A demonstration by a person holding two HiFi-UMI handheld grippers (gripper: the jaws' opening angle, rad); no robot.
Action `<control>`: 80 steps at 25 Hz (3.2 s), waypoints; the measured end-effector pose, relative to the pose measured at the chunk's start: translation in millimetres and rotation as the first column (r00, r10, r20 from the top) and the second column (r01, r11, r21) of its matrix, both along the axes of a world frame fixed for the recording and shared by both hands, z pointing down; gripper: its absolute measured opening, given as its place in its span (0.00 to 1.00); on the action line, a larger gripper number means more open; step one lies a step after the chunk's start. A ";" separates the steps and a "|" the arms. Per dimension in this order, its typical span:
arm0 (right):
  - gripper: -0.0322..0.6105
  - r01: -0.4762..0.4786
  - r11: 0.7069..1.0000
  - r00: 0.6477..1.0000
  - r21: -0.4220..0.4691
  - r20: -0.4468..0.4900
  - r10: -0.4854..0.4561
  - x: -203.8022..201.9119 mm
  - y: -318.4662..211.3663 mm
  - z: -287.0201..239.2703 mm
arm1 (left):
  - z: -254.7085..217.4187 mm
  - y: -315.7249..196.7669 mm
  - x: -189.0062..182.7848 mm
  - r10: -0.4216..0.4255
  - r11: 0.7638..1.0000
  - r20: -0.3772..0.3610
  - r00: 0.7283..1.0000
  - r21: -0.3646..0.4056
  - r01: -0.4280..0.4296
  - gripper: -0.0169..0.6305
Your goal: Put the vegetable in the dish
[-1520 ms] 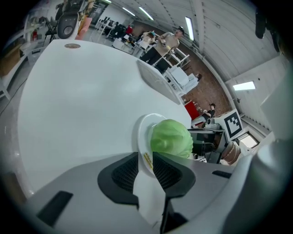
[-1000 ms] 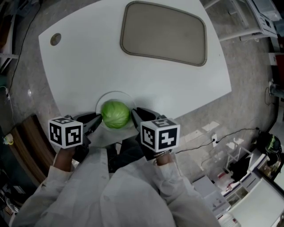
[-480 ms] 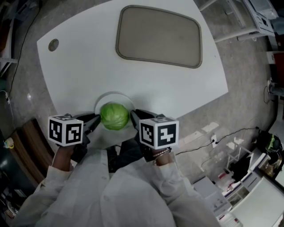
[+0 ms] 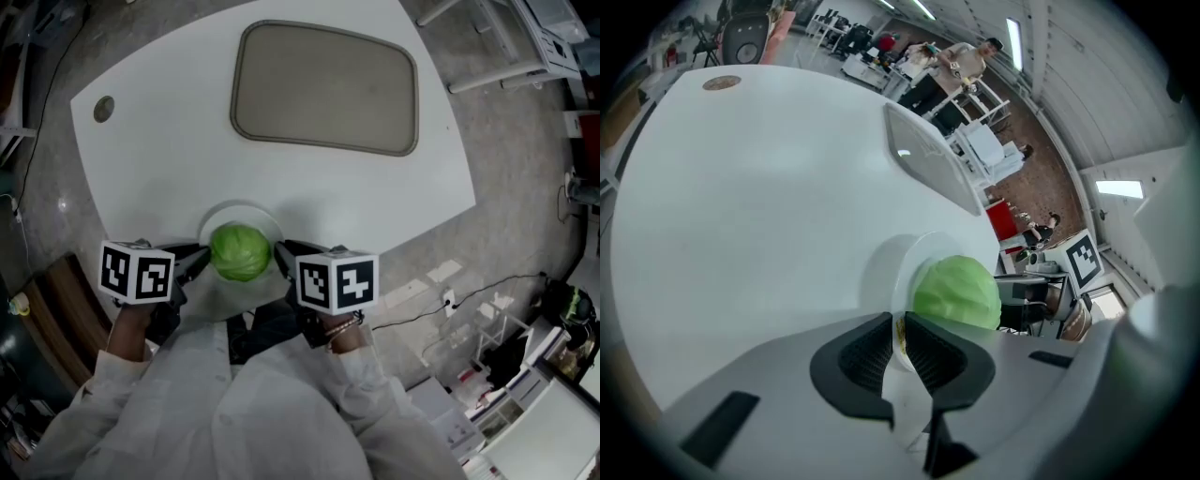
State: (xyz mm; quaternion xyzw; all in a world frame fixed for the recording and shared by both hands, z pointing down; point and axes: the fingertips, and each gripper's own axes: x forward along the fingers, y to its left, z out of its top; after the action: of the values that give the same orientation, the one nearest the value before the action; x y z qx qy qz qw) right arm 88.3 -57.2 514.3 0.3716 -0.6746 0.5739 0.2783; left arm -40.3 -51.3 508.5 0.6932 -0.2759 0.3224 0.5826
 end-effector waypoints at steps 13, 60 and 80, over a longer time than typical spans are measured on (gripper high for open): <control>0.12 0.016 0.999 0.999 -0.035 0.047 -0.014 37.8 -39.8 -5.0 | -5.2 -38.1 38.5 -0.018 0.999 0.025 1.000 -0.042 0.019 0.10; 0.12 -0.077 0.994 0.996 0.084 0.055 0.073 160.6 -261.1 -29.9 | -19.6 -263.3 159.9 -0.050 0.995 0.016 0.999 0.085 0.049 0.10; 0.12 -0.098 0.992 0.995 0.082 0.042 0.095 171.7 -318.9 -6.4 | -0.6 -320.1 171.3 -0.026 0.997 -0.025 0.999 0.070 0.028 0.10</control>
State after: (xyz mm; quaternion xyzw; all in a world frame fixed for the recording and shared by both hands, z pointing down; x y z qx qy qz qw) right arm 260.0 -376.1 507.9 0.4043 -0.6845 0.5648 0.2214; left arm 131.0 -371.4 507.9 0.7132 -0.2893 0.2963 0.5655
